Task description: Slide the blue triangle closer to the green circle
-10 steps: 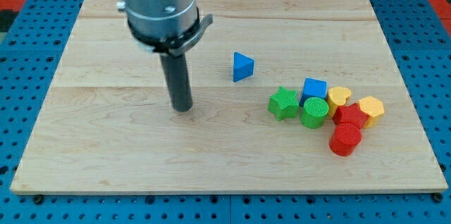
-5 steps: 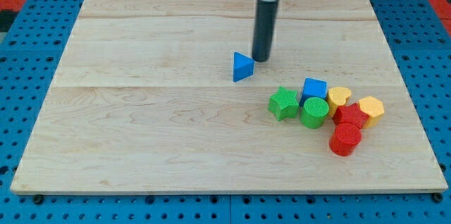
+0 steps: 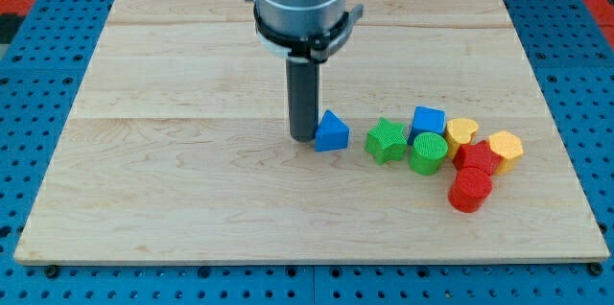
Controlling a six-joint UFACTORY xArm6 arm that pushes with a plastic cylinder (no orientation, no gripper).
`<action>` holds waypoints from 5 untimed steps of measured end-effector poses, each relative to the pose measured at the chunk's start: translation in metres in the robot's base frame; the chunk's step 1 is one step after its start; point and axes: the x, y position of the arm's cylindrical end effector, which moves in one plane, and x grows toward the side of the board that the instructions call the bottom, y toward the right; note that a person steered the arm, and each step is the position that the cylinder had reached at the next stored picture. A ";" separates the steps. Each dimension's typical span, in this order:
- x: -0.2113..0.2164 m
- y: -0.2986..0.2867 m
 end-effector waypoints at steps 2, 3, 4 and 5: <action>-0.024 -0.007; -0.009 0.034; 0.016 0.055; 0.020 0.057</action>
